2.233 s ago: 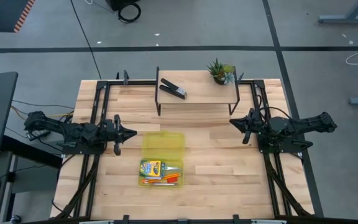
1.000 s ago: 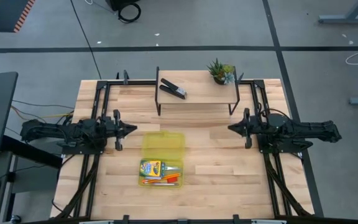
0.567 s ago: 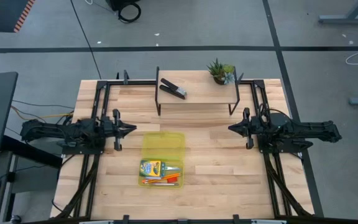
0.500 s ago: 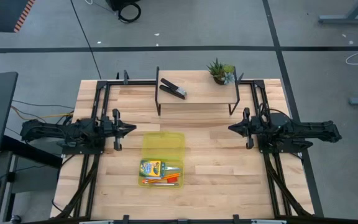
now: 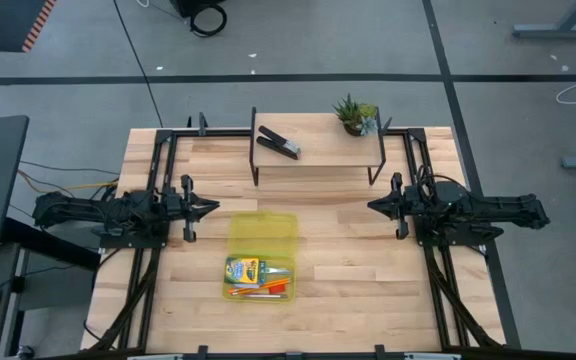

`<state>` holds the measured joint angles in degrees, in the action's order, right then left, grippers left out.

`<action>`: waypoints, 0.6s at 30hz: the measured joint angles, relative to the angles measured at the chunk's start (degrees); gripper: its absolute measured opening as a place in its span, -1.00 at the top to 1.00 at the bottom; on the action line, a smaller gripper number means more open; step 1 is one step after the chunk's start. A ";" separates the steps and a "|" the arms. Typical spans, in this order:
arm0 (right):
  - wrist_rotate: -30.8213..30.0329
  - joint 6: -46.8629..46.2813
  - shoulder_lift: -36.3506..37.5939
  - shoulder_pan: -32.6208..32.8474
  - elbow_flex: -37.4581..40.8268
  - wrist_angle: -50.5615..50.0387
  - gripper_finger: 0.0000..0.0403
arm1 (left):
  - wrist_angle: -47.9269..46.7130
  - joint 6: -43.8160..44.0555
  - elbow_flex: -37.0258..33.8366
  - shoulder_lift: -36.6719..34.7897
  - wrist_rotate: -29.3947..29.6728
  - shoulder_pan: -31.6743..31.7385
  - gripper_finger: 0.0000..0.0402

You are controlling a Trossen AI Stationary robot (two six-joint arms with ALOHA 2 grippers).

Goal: Pack school essentials
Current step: Return to Home Position

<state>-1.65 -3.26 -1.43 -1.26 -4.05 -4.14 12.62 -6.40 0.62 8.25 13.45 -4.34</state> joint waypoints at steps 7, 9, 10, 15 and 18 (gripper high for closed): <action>0.02 0.06 0.00 0.00 -0.01 0.00 0.89 | 0.00 -0.27 0.00 0.00 0.00 0.00 0.81; 0.00 0.06 0.00 0.00 -0.02 0.00 0.89 | 0.00 -0.26 0.00 0.00 -0.02 0.00 0.83; 0.00 0.06 0.00 0.00 0.00 0.00 0.89 | 0.00 -0.27 0.00 0.00 -0.02 0.00 0.83; 0.00 0.06 0.00 0.00 -0.02 0.00 0.89 | 0.00 -0.28 0.00 0.00 -0.02 0.00 0.86; 0.00 0.06 0.00 0.00 -0.02 0.00 0.89 | 0.00 -0.29 0.00 0.00 -0.02 0.00 0.86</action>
<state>-1.65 -3.20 -1.43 -1.26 -4.08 -4.14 12.62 -6.69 0.62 8.25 13.44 -4.34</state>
